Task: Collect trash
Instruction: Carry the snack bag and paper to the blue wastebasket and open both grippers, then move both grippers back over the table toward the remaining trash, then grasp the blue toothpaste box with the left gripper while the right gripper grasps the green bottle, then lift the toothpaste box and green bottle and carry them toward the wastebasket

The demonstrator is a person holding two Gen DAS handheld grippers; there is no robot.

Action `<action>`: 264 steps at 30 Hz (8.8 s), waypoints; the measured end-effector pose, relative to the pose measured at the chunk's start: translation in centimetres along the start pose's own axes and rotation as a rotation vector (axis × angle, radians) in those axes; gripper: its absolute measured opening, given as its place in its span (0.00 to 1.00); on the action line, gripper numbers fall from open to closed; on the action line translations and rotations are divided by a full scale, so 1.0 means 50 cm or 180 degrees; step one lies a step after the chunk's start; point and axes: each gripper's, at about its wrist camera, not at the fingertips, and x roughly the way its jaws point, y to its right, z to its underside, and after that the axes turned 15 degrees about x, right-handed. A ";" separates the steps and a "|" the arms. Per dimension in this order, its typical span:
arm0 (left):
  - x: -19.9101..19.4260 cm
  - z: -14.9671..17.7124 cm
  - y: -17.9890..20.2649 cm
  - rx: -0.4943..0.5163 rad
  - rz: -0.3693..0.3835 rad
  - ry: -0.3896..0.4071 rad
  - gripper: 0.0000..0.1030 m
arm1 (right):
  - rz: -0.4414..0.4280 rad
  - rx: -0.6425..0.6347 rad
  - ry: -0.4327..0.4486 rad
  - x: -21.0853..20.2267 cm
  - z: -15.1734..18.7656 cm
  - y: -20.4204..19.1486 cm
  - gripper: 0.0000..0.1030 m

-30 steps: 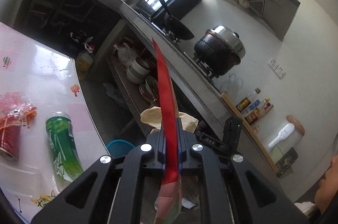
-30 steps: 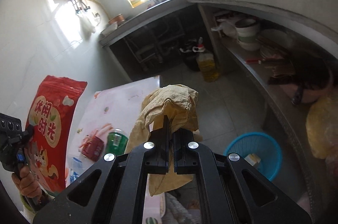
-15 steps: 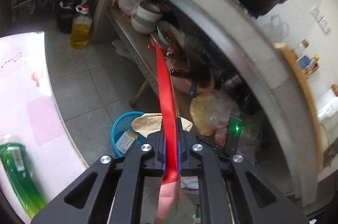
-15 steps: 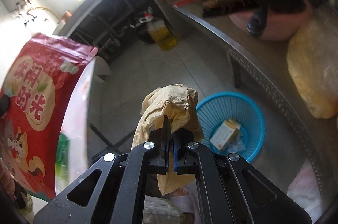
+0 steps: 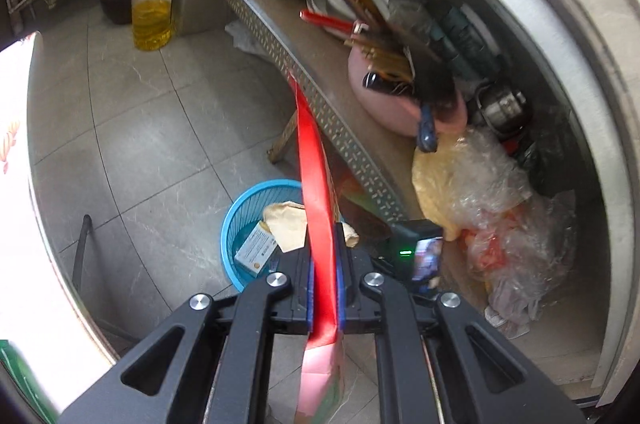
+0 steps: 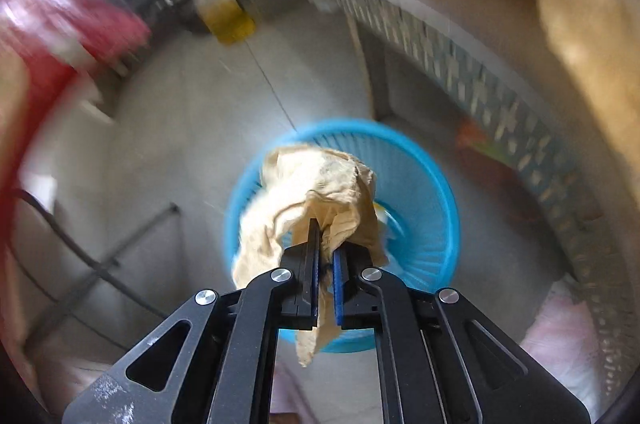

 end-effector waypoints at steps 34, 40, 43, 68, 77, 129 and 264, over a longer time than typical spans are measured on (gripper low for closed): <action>0.126 0.007 0.055 0.0134 -0.0379 -0.0543 0.49 | 0.0124 0.0588 0.0245 -0.172 0.159 0.200 0.52; -0.021 0.041 0.052 0.0156 -0.0366 -0.0285 0.53 | 0.0032 0.0477 0.0342 -0.195 0.164 0.156 0.52; -0.104 0.075 0.056 0.0202 -0.0404 -0.0098 0.56 | -0.0028 0.0387 0.0390 -0.218 0.170 0.132 0.52; -0.508 0.460 -0.015 -0.0479 -0.1153 0.1092 0.74 | -0.0750 -0.0847 0.1062 -0.506 0.248 -0.140 0.92; -0.561 0.555 -0.084 -0.0860 -0.1226 0.1207 0.74 | -0.0597 -0.1225 0.1332 -0.549 0.295 -0.249 0.92; -0.515 0.808 -0.315 -0.1939 -0.1774 0.0903 0.58 | -0.1493 -0.1648 0.0010 -0.474 0.396 -0.461 0.92; -0.688 0.751 -0.072 -0.1159 -0.2572 0.1390 0.31 | -0.1871 -0.0836 -0.0835 -0.423 0.337 -0.356 0.65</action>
